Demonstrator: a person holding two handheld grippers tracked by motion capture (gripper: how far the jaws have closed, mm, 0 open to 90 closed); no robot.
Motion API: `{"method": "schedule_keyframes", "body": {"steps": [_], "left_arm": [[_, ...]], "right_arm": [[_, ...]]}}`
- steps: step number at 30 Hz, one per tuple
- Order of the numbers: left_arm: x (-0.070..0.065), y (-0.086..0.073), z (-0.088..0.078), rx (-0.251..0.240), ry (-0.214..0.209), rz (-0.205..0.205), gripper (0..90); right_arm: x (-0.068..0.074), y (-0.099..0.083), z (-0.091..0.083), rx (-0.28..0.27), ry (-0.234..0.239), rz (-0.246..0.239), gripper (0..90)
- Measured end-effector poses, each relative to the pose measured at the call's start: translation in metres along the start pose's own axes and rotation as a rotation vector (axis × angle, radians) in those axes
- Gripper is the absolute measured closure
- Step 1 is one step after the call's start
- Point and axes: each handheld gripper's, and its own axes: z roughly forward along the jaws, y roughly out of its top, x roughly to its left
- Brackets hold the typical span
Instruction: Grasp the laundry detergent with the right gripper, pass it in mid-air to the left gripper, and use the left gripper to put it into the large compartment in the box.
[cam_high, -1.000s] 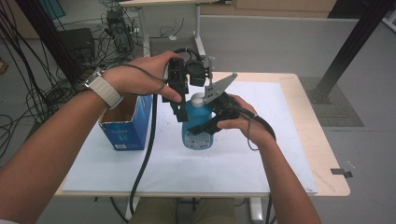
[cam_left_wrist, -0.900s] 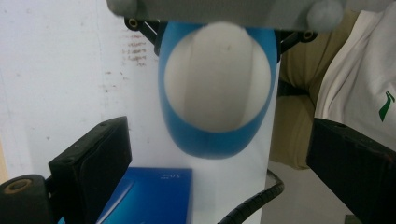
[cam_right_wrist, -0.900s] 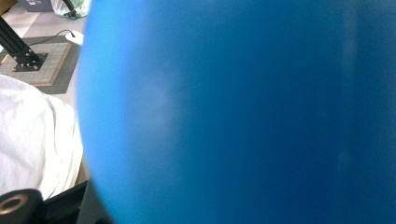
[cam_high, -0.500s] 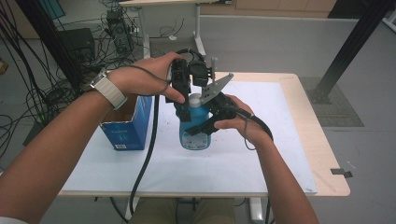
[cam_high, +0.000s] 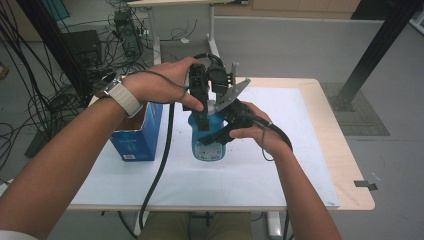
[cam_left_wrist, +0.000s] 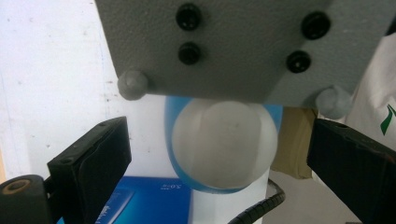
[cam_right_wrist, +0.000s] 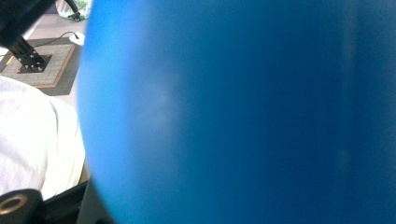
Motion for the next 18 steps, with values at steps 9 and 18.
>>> {"method": "schedule_keyframes", "body": {"steps": [9,18], "left_arm": [[0.0004,0.0005,0.0003,0.0,0.001,0.001,7.1],[0.0014,-0.0007,0.0007,-0.003,0.0,-0.002,7.3]], "right_arm": [[-0.0002,-0.0003,-0.0005,-0.001,0.003,-0.001,43.5],[0.0004,-0.0007,-0.0006,-0.001,0.006,0.006,43.4]]}}
